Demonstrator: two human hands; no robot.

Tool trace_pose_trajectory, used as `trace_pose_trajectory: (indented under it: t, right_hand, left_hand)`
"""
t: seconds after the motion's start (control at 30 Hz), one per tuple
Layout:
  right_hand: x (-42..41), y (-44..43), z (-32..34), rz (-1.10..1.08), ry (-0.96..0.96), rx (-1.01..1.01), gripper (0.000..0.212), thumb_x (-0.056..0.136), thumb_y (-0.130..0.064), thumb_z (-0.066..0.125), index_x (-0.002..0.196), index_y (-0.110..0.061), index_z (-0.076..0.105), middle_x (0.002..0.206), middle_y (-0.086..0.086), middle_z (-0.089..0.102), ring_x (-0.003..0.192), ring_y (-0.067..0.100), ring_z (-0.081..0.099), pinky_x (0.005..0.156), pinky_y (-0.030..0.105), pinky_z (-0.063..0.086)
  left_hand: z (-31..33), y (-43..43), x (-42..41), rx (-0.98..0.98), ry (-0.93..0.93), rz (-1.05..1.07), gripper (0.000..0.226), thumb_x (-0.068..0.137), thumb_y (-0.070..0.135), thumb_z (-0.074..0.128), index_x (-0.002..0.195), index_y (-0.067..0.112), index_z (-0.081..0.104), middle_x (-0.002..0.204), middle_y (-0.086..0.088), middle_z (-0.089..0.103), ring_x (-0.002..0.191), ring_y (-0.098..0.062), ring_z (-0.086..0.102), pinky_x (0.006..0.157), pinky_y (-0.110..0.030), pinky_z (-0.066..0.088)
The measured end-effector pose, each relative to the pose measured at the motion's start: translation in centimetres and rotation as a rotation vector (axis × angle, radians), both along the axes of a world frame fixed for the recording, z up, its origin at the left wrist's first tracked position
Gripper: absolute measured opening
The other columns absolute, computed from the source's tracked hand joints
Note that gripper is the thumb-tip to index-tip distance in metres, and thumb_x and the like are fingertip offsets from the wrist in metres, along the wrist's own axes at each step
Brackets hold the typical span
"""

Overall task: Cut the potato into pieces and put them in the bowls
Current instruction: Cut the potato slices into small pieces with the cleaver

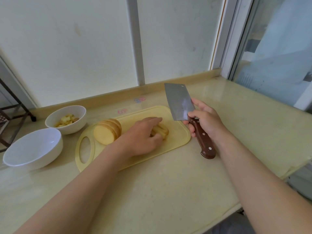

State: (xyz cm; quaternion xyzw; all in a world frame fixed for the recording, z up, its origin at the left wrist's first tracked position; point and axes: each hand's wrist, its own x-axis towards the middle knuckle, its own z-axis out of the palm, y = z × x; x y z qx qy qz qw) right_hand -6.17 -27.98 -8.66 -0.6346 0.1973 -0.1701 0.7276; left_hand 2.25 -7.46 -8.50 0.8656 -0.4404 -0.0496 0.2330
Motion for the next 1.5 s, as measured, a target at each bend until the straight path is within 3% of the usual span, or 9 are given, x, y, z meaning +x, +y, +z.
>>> trace_pose_trajectory:
  t: [0.13,0.27,0.47,0.83,1.03,1.17,1.3,1.4,1.5]
  right_hand:
    - [0.0,0.0,0.0,-0.005,0.007,-0.014,0.070,0.096,0.004,0.049,0.158,-0.028,0.041,0.061,0.013,0.065,0.040,0.020,0.051,0.039,0.025,0.041]
    - [0.1,0.0,0.0,-0.003,0.012,-0.030,0.069,0.097,0.004,0.049,0.158,-0.027,0.041,0.061,0.013,0.065,0.039,0.020,0.051,0.039,0.025,0.042]
    - [0.0,0.0,0.0,-0.001,0.021,-0.049,0.069,0.098,0.003,0.048,0.158,-0.029,0.040,0.061,0.013,0.065,0.041,0.020,0.051,0.039,0.026,0.042]
    - [-0.7,0.4,0.7,0.020,0.098,-0.121,0.070,0.096,0.004,0.049,0.156,-0.031,0.043,0.063,0.015,0.066,0.042,0.021,0.051,0.040,0.027,0.042]
    - [-3.6,1.1,3.5,0.104,0.261,-0.483,0.068,0.091,0.003,0.044,0.131,-0.051,0.047,0.064,0.007,0.069,0.045,0.023,0.056,0.042,0.030,0.047]
    - [-4.1,2.1,5.2,0.195,0.428,-0.804,0.081,0.090,-0.004,0.041,0.159,-0.044,0.029,0.092,0.003,0.069,0.056,0.023,0.072,0.044,0.025,0.049]
    - [-3.9,3.8,5.7,0.257,0.497,-0.968,0.085,0.088,-0.008,0.041,0.162,-0.044,0.021,0.120,0.001,0.062,0.060,0.018,0.075,0.049,0.029,0.055]
    - [-3.5,4.5,6.1,0.290,0.501,-1.025,0.085,0.090,-0.008,0.041,0.164,-0.042,0.018,0.109,0.002,0.063,0.054,0.015,0.071,0.047,0.025,0.051]
    - [-2.9,4.8,6.4,0.321,0.502,-1.046,0.083,0.093,-0.007,0.041,0.164,-0.043,0.018,0.130,0.004,0.058,0.059,0.019,0.073,0.046,0.024,0.049]
  left_hand:
    - [-0.6,-0.1,0.0,0.053,-0.036,-0.008,0.062,0.096,0.045,0.053,0.151,0.023,0.035,0.157,0.005,0.034,0.142,-0.013,0.032,0.115,-0.025,0.027]
    - [-1.2,-0.5,-0.1,0.019,-0.051,-0.001,0.055,0.096,0.043,0.054,0.147,0.025,0.044,0.153,0.005,0.039,0.129,-0.014,0.048,0.107,-0.028,0.040]
    - [-1.0,-0.5,0.0,-0.007,-0.031,0.010,0.054,0.095,0.041,0.057,0.144,0.023,0.046,0.145,0.007,0.046,0.119,-0.012,0.051,0.101,-0.026,0.044]
    - [-0.4,1.2,1.2,0.076,0.042,-0.044,0.057,0.095,0.014,0.050,0.149,0.027,0.040,0.155,0.013,0.035,0.142,-0.006,0.031,0.114,-0.016,0.019]
    - [-0.4,1.2,1.4,0.056,-0.035,-0.067,0.046,0.097,0.015,0.053,0.144,0.018,0.049,0.146,0.008,0.047,0.126,-0.012,0.049,0.103,-0.015,0.031]
    - [0.0,1.0,1.1,0.068,-0.080,-0.046,0.040,0.098,0.023,0.056,0.138,0.019,0.056,0.135,0.006,0.057,0.120,-0.016,0.054,0.102,-0.021,0.037]
    - [0.4,0.5,0.2,0.069,-0.112,-0.003,0.027,0.097,0.027,0.057,0.119,0.015,0.068,0.117,-0.001,0.067,0.109,-0.022,0.058,0.097,-0.033,0.044]
    - [0.4,0.2,-0.3,0.070,-0.114,0.076,0.027,0.096,0.031,0.058,0.111,0.010,0.068,0.106,-0.004,0.068,0.101,-0.024,0.058,0.091,-0.039,0.047]
    - [0.3,-0.2,-1.0,0.069,-0.131,0.165,0.026,0.097,0.034,0.056,0.109,0.013,0.067,0.105,-0.003,0.065,0.103,-0.025,0.057,0.087,-0.037,0.048]
